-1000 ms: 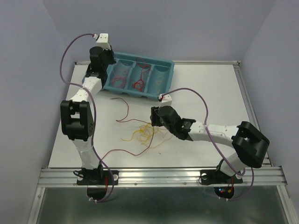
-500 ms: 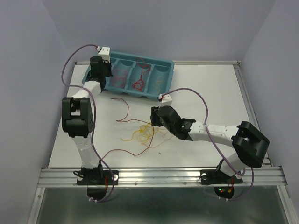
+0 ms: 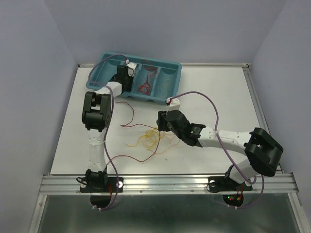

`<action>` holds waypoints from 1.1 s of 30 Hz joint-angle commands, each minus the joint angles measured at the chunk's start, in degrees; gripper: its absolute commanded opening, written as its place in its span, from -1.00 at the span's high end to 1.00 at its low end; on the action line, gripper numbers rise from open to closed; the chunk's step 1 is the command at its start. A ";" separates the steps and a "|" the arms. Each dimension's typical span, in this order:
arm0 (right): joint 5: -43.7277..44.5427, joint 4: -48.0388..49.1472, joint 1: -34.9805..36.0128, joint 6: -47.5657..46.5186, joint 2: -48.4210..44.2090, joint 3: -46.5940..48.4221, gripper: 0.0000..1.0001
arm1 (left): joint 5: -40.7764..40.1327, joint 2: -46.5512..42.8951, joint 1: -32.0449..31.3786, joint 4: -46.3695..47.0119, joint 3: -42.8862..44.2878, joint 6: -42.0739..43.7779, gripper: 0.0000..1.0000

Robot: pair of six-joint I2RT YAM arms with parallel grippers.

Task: Untangle the cables

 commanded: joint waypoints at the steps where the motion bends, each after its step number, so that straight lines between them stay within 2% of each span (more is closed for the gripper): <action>1: 0.26 2.93 0.00 0.96 -2.41 -1.42 -0.19 | 0.62 -3.73 2.56 -3.89 2.67 -0.82 0.71; 2: 0.17 2.93 0.00 0.96 -2.50 -1.50 -0.19 | 0.19 -4.79 2.56 -3.10 0.58 -0.65 0.48; 3: -0.09 2.93 0.00 1.05 -2.67 -1.50 -0.19 | -0.08 -6.19 2.56 0.65 -1.27 -0.56 0.34; 6: -0.36 2.93 -0.09 0.96 -2.67 -1.50 -0.19 | 0.18 -12.43 2.56 6.39 -8.04 -0.03 0.21; 7: -0.71 2.93 -0.01 0.87 -2.59 -1.33 -0.20 | 0.70 -14.88 2.56 7.01 -9.97 0.06 0.11; 13: -3.35 2.93 0.00 -0.44 1.19 0.34 -0.28 | 3.08 -22.62 2.13 7.54 -14.02 1.29 -0.25; 14: -3.70 2.85 0.00 -0.71 1.80 0.69 -0.29 | 2.73 -23.60 1.86 7.54 -15.07 1.72 -0.36; 16: -4.75 2.58 0.00 -1.23 3.74 1.48 -0.33 | 2.29 -26.92 1.16 7.63 -16.66 2.87 -0.42; 19: -5.11 1.35 0.00 -1.24 6.19 3.15 -0.34 | 1.67 -31.23 0.19 8.94 -22.18 4.10 -0.68; 25: -9.22 0.74 -0.01 0.87 8.93 4.56 -0.31 | 3.25 -40.63 -1.12 9.04 -29.40 5.59 -0.70; 33: -9.94 -0.31 0.08 0.79 7.88 4.65 -0.32 | 21.70 -54.97 -4.64 6.22 -44.17 11.92 -0.66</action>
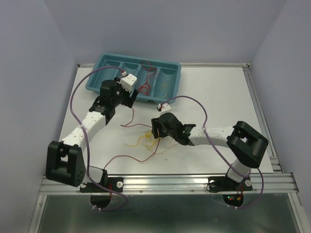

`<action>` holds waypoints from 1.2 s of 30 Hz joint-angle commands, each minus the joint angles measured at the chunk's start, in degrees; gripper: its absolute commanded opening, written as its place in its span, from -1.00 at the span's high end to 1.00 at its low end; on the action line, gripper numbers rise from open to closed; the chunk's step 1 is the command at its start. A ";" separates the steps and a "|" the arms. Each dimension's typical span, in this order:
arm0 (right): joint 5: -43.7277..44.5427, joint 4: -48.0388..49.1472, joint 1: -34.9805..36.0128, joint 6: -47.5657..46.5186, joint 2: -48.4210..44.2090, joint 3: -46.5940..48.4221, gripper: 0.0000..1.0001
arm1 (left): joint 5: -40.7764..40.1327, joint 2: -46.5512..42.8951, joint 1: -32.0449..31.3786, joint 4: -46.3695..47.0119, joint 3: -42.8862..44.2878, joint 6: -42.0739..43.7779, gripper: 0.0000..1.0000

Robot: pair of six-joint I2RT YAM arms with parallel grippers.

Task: Untangle the cables

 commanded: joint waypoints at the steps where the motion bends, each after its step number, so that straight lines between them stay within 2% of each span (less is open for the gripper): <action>1: -0.48 -0.62 0.08 0.13 -1.22 4.12 -0.36 | 11.63 -7.17 -1.65 0.41 -5.00 3.99 -0.66; 2: -0.13 -2.81 0.08 0.21 -0.96 4.82 -0.36 | 12.78 -8.15 -1.65 0.41 -5.89 4.08 -0.67; 4: 1.28 -4.49 0.08 0.48 -0.26 5.71 -0.15 | 15.85 -10.26 -2.00 0.67 -8.26 4.43 -0.66; 10: 1.64 -6.60 0.08 3.46 1.85 6.59 0.07 | 17.54 -11.59 -3.41 2.87 -12.05 4.87 -0.62; 15: 2.68 -8.88 0.08 4.52 4.40 8.17 0.12 | 17.19 -9.57 -3.85 2.96 -12.40 5.84 -0.61; 17: 3.39 -9.77 0.08 4.96 4.84 8.52 0.20 | 16.75 -8.60 -4.11 2.87 -12.05 6.10 -0.61; 21: 3.83 -10.65 0.08 5.31 4.76 9.14 0.68 | 16.75 -7.72 -4.37 2.78 -12.05 6.63 -0.60; 22: 4.27 -11.00 0.08 5.49 3.89 9.05 0.85 | 16.66 -7.46 -4.37 2.78 -12.05 6.80 -0.60; 27: 5.24 -11.35 0.08 5.40 -2.08 7.12 0.81 | 17.54 -6.76 -4.99 2.34 -11.96 7.42 -0.59; 30: 5.59 -11.27 0.08 5.05 -5.78 6.33 0.98 | 18.50 -5.88 -5.60 1.11 -11.61 8.47 -0.59; 33: 6.38 -11.27 0.08 4.96 -9.90 5.19 0.99 | 19.91 -5.17 -6.04 0.06 -11.35 9.70 -0.59; 34: 6.03 -11.27 0.08 4.96 -11.05 4.57 0.84 | 22.00 -5.00 -6.31 -0.47 -11.09 10.05 -0.59; 36: 4.72 -11.27 0.08 4.08 -12.73 4.48 0.74 | 24.21 -4.65 -6.48 -2.40 -10.73 11.02 -0.60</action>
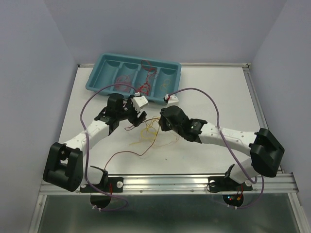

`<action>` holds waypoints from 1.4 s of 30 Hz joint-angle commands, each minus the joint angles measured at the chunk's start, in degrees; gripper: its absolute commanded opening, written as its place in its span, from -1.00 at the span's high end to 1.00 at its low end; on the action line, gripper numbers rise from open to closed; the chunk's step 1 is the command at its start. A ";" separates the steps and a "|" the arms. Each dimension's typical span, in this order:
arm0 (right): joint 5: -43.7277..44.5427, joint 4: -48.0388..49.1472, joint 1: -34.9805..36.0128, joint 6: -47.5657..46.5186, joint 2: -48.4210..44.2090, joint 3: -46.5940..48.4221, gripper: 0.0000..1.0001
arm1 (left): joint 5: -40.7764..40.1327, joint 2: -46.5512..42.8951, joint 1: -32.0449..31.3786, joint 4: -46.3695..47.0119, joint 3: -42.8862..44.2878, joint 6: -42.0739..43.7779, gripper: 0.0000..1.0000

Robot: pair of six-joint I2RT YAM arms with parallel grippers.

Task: Untangle the cables

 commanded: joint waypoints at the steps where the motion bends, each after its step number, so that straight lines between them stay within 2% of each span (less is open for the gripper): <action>1: -0.53 1.22 0.08 -1.44 -4.21 -0.70 0.74 | 6.51 0.27 -0.78 -2.93 1.83 3.31 -0.60; 2: -1.50 1.22 0.08 -1.63 -4.47 -0.70 0.76 | 8.17 0.79 -1.13 -3.63 2.10 3.92 -0.60; 5: -1.16 1.22 0.00 -1.54 -4.30 -0.70 0.99 | 9.85 1.85 -1.66 -5.30 2.71 5.59 -0.60; 13: -1.77 1.22 0.08 -1.98 -2.98 -0.08 0.93 | 12.32 2.91 -1.48 -8.21 4.65 6.48 -0.61; 15: -1.42 1.21 0.08 -2.07 -2.19 -0.08 0.89 | 11.09 2.38 -0.87 -6.81 4.56 3.59 -0.61; 16: -1.59 1.22 0.08 -2.41 -1.75 0.26 0.42 | 11.09 1.95 0.09 -6.37 4.48 3.05 -0.63; 17: -2.99 1.22 0.08 -2.77 -0.18 0.70 0.09 | 11.87 1.25 0.88 -6.01 4.30 2.35 -0.67; 18: -3.87 1.22 0.08 -3.12 0.44 1.06 -0.08 | 12.75 0.89 1.50 -5.57 4.12 2.35 -0.69; 20: -5.19 1.30 0.08 -2.86 2.20 1.58 -0.27 | 15.29 0.10 2.99 -5.66 4.04 2.61 -0.73; 25: 0.32 -0.01 0.08 0.20 3.18 1.76 -0.50 | 13.91 -0.52 4.66 -3.47 4.04 -0.10 -0.73; 28: 13.46 -4.48 0.00 5.64 3.00 2.46 -0.51 | 11.70 -0.43 7.47 -0.74 4.03 -2.83 -0.73; 30: 17.81 -8.17 -0.27 8.99 3.70 3.60 -0.56 | 11.71 -0.61 8.88 0.05 3.86 -3.63 -0.72; 31: 18.00 -12.28 -0.79 11.97 4.48 5.26 -0.78 | 11.36 -0.87 9.76 1.10 3.77 -4.33 -0.72; 34: 15.12 -20.63 -1.06 18.74 5.20 7.56 -0.87 | 11.44 -1.48 10.29 1.29 3.68 -5.04 -0.72; 36: 16.15 -23.64 -0.97 22.78 3.88 6.08 -0.90 | 11.35 -2.10 10.21 1.81 3.25 -5.04 -0.72; 37: 17.72 -25.31 -0.97 25.68 3.27 5.02 -1.00 | 11.09 -2.27 10.21 1.90 3.07 -4.95 -0.72; 38: 21.31 -30.72 -1.06 35.97 2.48 3.53 -1.00 | 10.74 -2.89 10.29 1.90 2.89 -4.60 -0.72; 39: 21.69 -30.78 -1.06 40.43 2.12 3.00 -1.00 | 10.56 -3.33 10.29 1.90 2.81 -4.60 -0.72; 42: 19.77 -33.49 -1.15 46.17 1.51 1.59 -1.00 | 10.91 -5.52 10.47 2.51 1.49 -4.68 -0.72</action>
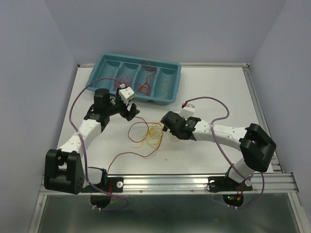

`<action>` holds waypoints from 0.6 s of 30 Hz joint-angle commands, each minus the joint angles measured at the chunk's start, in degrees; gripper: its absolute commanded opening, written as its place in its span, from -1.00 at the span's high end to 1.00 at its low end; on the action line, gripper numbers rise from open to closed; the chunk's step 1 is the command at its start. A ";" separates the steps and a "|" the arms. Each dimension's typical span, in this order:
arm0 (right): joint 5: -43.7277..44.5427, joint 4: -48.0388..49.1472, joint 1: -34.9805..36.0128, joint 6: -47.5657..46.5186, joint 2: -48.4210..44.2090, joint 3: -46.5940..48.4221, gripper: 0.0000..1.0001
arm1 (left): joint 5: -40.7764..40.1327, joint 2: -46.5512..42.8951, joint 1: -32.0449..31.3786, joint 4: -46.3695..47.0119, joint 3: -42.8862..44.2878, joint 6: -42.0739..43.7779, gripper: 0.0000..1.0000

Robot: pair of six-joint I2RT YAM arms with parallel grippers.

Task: Untangle the cables

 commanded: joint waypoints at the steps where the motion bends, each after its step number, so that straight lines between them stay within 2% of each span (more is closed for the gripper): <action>1: 3.13 -10.02 -0.21 17.66 -2.61 -1.69 -1.00 | 0.86 -4.63 0.04 4.00 -1.03 -0.77 -0.72; 3: 1.37 -11.08 -0.29 21.44 -1.91 -1.69 -1.00 | 0.51 -5.16 0.04 4.53 -1.47 -0.77 -0.72; 16: -0.04 -12.67 -0.30 21.27 11.19 5.33 -0.99 | -0.02 -3.84 0.13 3.74 -0.68 -0.86 -0.71; 18: 0.05 -12.50 -0.30 21.18 12.95 5.95 -0.76 | -0.28 -3.84 0.13 3.74 -0.68 -0.86 -0.71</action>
